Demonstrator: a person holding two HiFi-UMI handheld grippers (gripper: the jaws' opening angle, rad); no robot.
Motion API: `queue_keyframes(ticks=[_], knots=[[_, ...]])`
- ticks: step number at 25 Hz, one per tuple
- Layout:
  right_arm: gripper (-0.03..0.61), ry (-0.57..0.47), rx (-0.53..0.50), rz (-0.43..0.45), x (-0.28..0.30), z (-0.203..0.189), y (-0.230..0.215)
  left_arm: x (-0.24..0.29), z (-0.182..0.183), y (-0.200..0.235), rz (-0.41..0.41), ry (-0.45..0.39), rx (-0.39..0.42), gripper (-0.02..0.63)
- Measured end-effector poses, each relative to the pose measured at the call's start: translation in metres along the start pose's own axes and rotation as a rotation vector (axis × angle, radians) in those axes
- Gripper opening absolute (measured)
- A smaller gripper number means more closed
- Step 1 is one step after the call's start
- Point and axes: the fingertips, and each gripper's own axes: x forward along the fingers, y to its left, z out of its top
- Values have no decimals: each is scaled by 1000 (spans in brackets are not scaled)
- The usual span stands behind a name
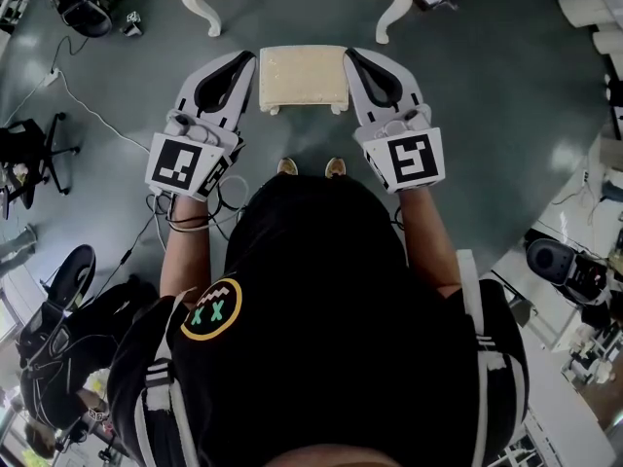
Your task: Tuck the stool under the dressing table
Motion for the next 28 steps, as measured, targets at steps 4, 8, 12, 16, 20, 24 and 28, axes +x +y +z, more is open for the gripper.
queue_keyframes(ticks=[4, 8, 12, 16, 20, 24, 28], knots=[[21, -4, 4, -4, -1, 0, -2, 0, 0, -1, 5, -1, 0, 29], [22, 14, 2, -5, -3, -5, -6, 1, 2, 1, 17, -12, -3, 32], [103, 39, 0, 14, -4, -11, -7, 2, 2, 4, 26, -14, -1, 138], [252, 34, 21, 32, -4, -12, -8, 5, 0, 6, 37, -8, 6, 284], [462, 28, 42, 47, -2, -12, -7, 2, -4, 6, 29, 5, 22, 381], [586, 22, 46, 50, -3, -12, -7, -6, -4, 10, 43, 7, 60, 459], [594, 34, 37, 48, -4, -19, -7, -10, -10, 13, 63, 17, 85, 468]])
